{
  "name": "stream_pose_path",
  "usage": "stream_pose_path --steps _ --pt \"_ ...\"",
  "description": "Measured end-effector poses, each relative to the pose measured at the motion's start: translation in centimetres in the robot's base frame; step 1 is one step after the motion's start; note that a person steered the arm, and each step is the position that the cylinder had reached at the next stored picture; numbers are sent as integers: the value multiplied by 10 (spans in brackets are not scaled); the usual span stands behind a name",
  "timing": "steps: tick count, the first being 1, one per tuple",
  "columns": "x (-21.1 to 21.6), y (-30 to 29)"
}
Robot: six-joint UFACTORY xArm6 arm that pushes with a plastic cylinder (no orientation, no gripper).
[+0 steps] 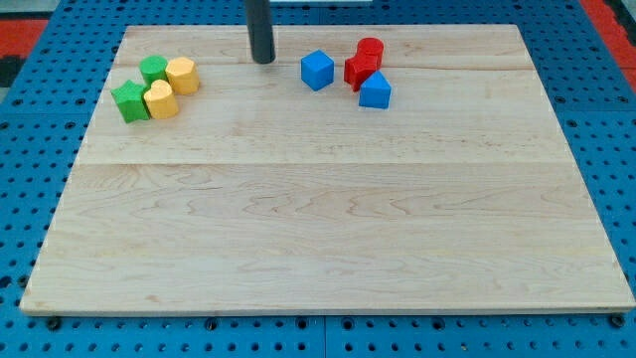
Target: Move the cube to the center
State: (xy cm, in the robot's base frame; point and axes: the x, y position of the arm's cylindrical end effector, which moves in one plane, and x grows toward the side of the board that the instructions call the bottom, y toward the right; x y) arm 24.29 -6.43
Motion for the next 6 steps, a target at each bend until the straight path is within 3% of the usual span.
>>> stream_pose_path --steps 1,3,6 --pt "11 65" --pt "108 77" --pt "99 66"
